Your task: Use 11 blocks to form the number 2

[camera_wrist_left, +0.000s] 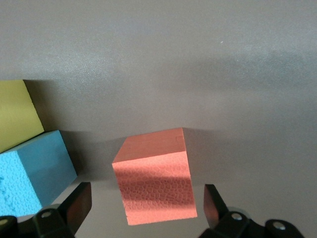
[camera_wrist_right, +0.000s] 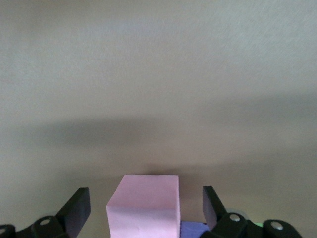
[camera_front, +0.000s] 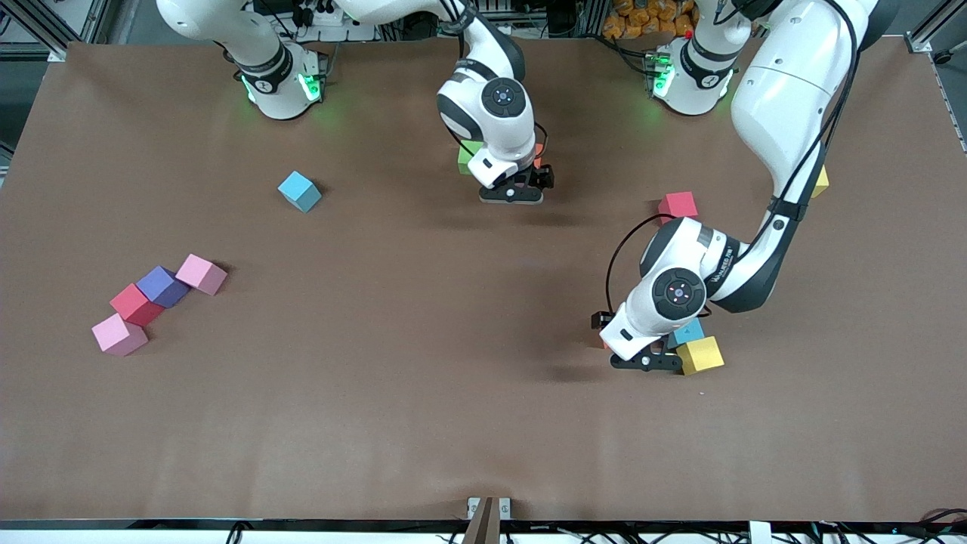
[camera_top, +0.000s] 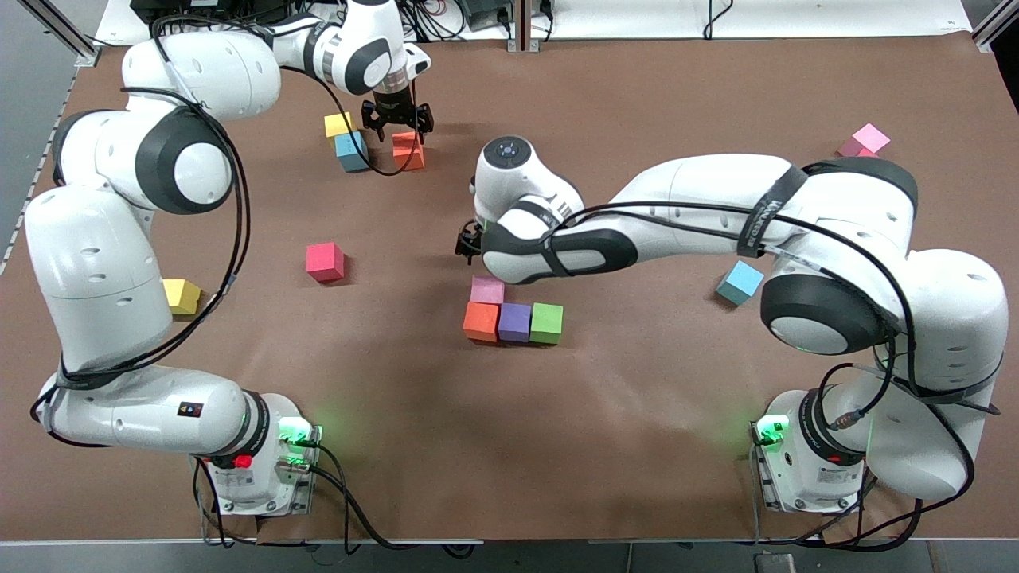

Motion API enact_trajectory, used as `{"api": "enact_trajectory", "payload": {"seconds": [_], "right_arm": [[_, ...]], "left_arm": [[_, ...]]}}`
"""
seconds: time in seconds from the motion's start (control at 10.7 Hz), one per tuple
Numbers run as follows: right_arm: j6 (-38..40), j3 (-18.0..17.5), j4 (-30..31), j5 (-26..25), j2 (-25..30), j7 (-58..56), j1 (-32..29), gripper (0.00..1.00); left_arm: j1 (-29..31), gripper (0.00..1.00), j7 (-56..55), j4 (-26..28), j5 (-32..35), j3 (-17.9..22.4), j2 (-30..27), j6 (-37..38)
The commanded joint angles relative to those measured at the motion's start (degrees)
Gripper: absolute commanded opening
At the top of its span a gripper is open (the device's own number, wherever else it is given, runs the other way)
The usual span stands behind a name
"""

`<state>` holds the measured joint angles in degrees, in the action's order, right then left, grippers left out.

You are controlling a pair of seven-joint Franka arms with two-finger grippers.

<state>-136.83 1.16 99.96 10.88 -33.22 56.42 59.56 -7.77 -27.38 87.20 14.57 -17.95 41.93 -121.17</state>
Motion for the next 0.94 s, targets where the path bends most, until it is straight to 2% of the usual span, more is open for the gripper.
{"api": "enact_trajectory", "payload": {"seconds": [0.0,0.19,0.37,0.47,0.56,0.75,0.84], "right_arm": [[3.0,0.4,1.1,0.6,3.7,-7.6,-5.2,1.0],[6.2,0.3,1.1,0.6,6.7,-15.5,-13.8,1.0],[11.2,0.3,0.8,0.5,9.7,-18.5,-22.0,1.0],[13.2,0.2,0.1,0.5,10.2,-25.7,-25.7,1.0],[18.0,0.3,-0.2,0.3,10.6,-34.8,-28.1,1.0],[22.4,0.3,2.1,-1.6,13.7,-43.1,-31.5,1.0],[22.3,0.3,5.8,-3.6,17.1,-44.5,-31.5,1.0]], "left_arm": [[-0.1,1.0,-0.5,-1.2,1.1,-0.2,0.9,0.3],[0.0,1.0,-1.2,-1.2,0.9,-0.1,1.5,-0.6],[0.1,1.0,-4.3,-1.9,0.5,0.0,2.4,-1.8],[0.0,1.0,-6.0,-2.3,0.5,0.1,2.9,-2.0],[0.1,1.0,-6.9,-2.3,0.6,0.1,3.3,-2.2],[-0.1,1.0,-8.6,-2.9,0.6,0.1,4.0,-2.7],[-0.1,0.8,-8.7,-2.9,0.6,0.1,4.3,-2.7]]}}
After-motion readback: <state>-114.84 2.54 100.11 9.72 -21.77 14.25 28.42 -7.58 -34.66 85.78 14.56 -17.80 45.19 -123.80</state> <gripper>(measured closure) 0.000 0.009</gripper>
